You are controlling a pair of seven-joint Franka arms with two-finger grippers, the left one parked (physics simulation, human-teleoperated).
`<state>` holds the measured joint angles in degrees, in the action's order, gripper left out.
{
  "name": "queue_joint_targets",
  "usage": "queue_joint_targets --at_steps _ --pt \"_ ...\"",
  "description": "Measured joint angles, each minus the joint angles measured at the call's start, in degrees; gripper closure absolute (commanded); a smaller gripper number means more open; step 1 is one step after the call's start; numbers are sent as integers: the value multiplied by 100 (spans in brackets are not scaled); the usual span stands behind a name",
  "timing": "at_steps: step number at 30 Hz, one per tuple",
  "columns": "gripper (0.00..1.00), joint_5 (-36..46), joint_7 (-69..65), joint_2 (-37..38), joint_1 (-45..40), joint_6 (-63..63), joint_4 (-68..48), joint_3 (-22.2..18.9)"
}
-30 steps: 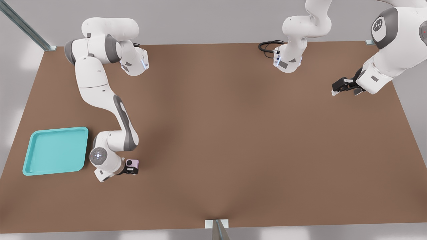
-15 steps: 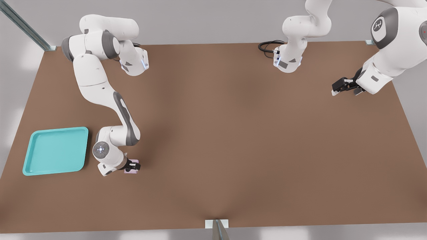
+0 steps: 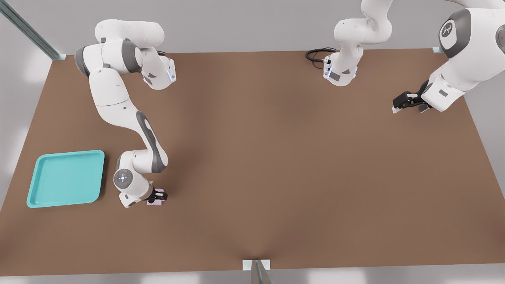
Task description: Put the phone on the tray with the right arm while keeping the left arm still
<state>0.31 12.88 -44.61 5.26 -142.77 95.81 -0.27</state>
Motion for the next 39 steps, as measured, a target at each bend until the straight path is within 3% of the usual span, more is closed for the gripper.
queue_joint_targets --at_steps 10,18,23,27,29,30,33,38,39 --pt "22 23 -133 406 -149 177 18 2" --pt "22 19 -925 1167 -1900 1131 31 0" --pt "22 16 -1816 1083 -3042 1425 35 -8" --pt "21 12 -2475 733 -3371 1439 18 -10" --pt "0 9 -2747 615 -3393 1379 5 -9" --pt "0 12 -2869 610 -3402 1358 -19 -4" --pt "0 24 -3199 981 -3513 1388 -160 242" --pt "0 -366 -3326 2340 -2998 2581 -1593 1804" --pt "0 -441 -3256 2865 -2547 2862 -1509 1733"
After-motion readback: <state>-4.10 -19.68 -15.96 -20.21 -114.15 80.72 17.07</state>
